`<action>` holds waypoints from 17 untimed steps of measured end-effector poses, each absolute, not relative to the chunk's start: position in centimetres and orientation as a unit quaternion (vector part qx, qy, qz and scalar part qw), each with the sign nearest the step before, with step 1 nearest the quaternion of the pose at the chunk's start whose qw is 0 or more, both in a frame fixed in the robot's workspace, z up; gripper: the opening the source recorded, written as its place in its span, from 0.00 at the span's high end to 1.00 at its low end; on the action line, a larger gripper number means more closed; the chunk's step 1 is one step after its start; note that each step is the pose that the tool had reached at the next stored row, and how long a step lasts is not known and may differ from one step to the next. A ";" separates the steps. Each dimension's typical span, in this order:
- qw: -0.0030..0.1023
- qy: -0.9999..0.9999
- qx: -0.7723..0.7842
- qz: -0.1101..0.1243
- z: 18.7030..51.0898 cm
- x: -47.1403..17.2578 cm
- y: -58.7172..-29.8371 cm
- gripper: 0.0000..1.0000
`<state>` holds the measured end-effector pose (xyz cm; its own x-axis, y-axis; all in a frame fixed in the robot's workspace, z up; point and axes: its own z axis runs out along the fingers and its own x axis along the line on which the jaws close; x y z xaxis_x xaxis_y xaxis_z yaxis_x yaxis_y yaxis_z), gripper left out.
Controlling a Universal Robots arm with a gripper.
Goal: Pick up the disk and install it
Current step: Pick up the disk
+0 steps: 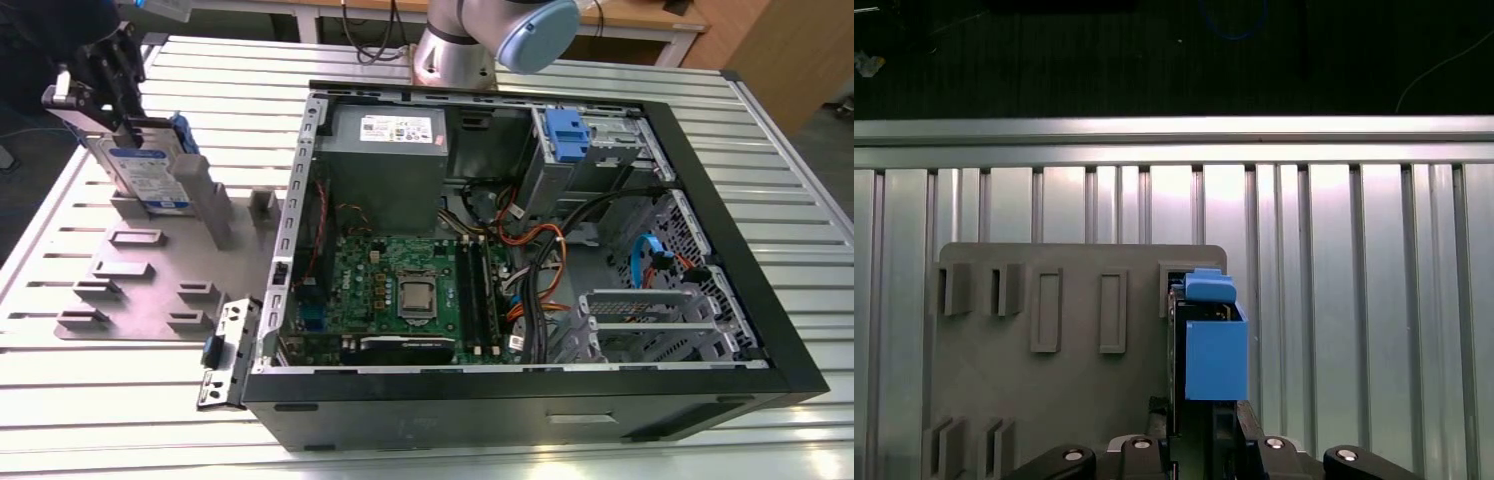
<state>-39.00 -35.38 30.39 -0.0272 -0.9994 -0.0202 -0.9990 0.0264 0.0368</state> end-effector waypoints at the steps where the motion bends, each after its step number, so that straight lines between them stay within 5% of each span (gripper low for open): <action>1: 0.006 -0.716 0.697 -0.020 30.4 -39.0 -35.4 0.65; 17: 0.006 -0.716 0.697 -0.020 30.5 -39.0 -35.4 0.65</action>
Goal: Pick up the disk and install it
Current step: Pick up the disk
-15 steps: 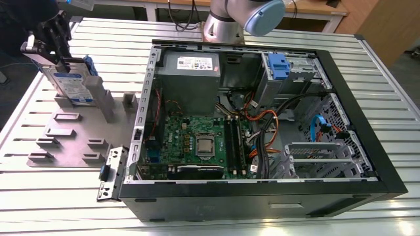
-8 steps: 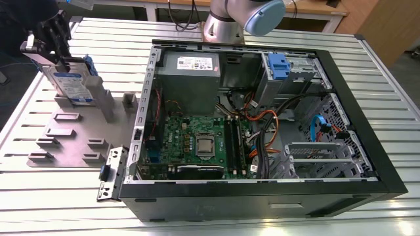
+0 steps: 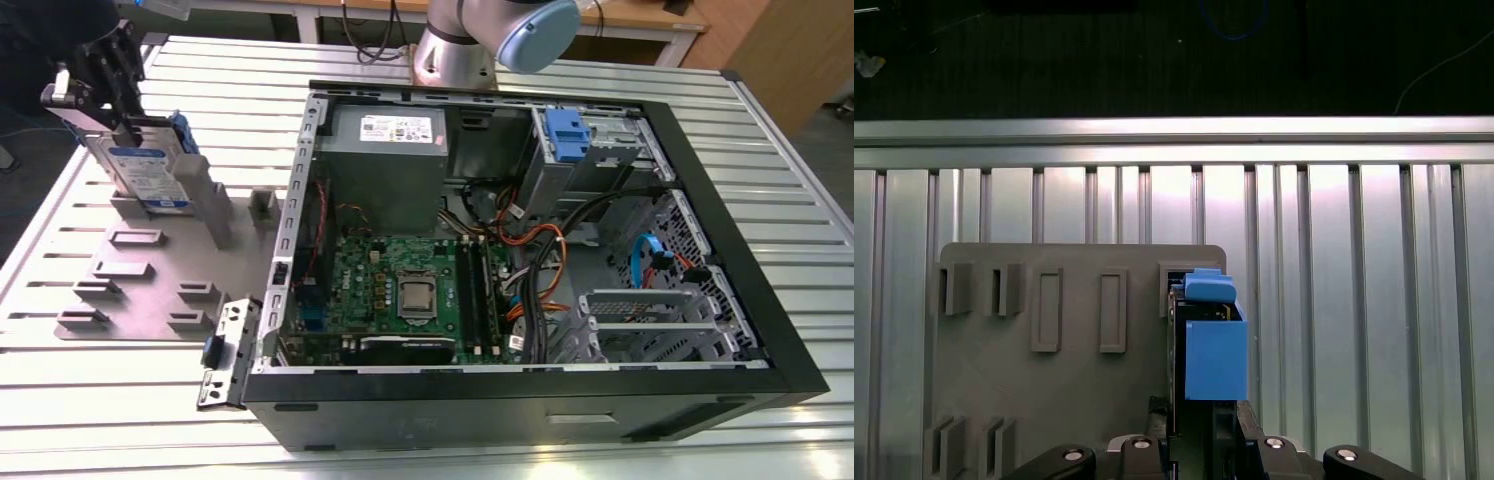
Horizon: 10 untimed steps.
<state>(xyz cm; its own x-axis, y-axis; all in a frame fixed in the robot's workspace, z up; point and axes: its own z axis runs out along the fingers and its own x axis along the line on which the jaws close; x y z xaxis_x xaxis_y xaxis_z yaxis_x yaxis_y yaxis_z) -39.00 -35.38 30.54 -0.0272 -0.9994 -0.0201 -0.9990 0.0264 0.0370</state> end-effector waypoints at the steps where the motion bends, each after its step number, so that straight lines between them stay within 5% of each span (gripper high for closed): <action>1: 0.006 -0.716 0.697 -0.020 30.6 -39.0 -35.4 0.65; 10: 0.006 -0.716 0.697 -0.020 31.6 -39.0 -35.4 0.65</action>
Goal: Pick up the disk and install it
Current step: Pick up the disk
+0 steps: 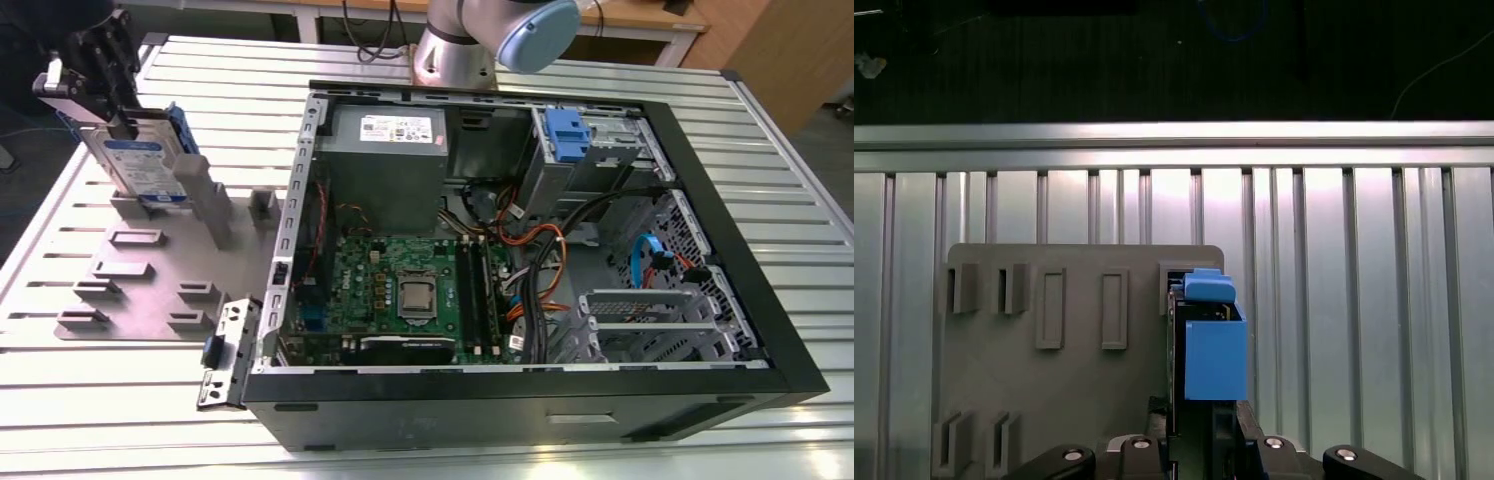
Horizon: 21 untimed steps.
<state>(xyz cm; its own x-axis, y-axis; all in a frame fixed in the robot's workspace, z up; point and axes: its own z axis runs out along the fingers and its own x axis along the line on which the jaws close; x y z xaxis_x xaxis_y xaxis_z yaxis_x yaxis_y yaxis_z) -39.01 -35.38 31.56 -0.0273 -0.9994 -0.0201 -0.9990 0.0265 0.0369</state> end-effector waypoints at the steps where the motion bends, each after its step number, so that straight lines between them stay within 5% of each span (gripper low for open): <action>1: 0.006 -0.716 0.697 -0.020 31.6 -39.0 -35.4 0.65; 21: 0.006 -0.716 0.697 -0.020 32.2 -39.0 -35.4 0.65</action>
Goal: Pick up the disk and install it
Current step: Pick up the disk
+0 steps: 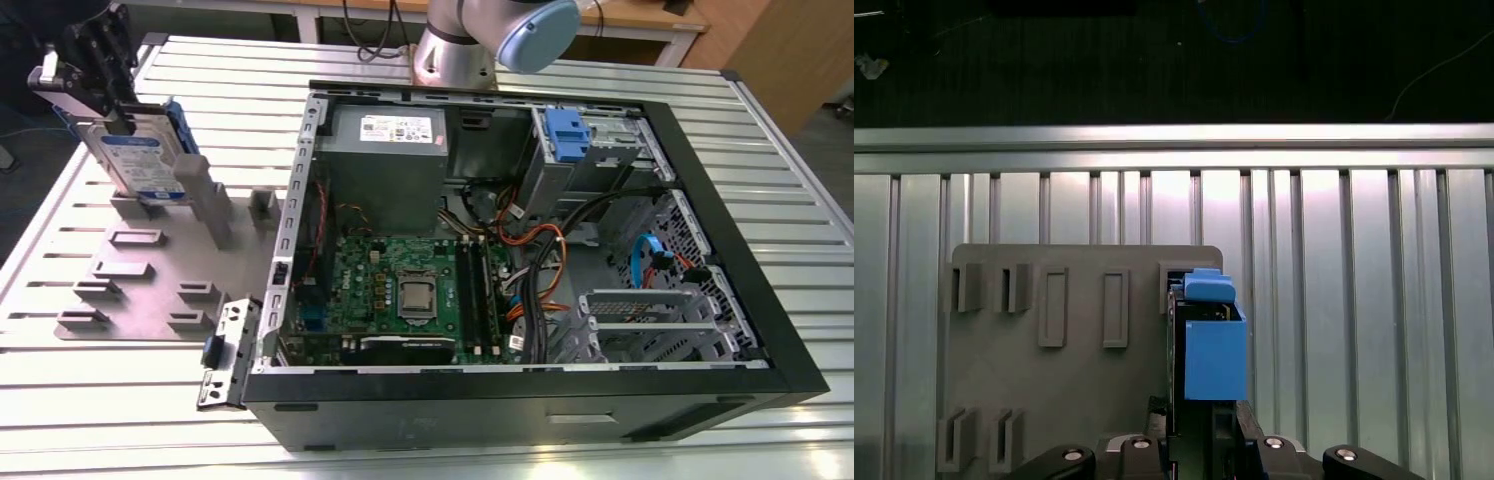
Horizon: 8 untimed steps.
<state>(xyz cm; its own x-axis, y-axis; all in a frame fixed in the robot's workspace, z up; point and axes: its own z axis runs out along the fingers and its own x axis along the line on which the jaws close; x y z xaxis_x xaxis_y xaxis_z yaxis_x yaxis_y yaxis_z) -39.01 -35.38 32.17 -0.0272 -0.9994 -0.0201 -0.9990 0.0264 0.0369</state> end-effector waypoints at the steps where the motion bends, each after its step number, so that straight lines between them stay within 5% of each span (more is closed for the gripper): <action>1: 0.006 -0.716 0.697 -0.020 32.3 -39.0 -35.4 0.65; 8: 0.006 -0.716 0.697 -0.020 32.5 -39.0 -35.4 0.65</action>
<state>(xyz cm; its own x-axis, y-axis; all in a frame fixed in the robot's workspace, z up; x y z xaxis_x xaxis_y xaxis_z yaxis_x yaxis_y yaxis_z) -39.01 -35.38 32.52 -0.0272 -0.9994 -0.0199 -0.9990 0.0265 0.0372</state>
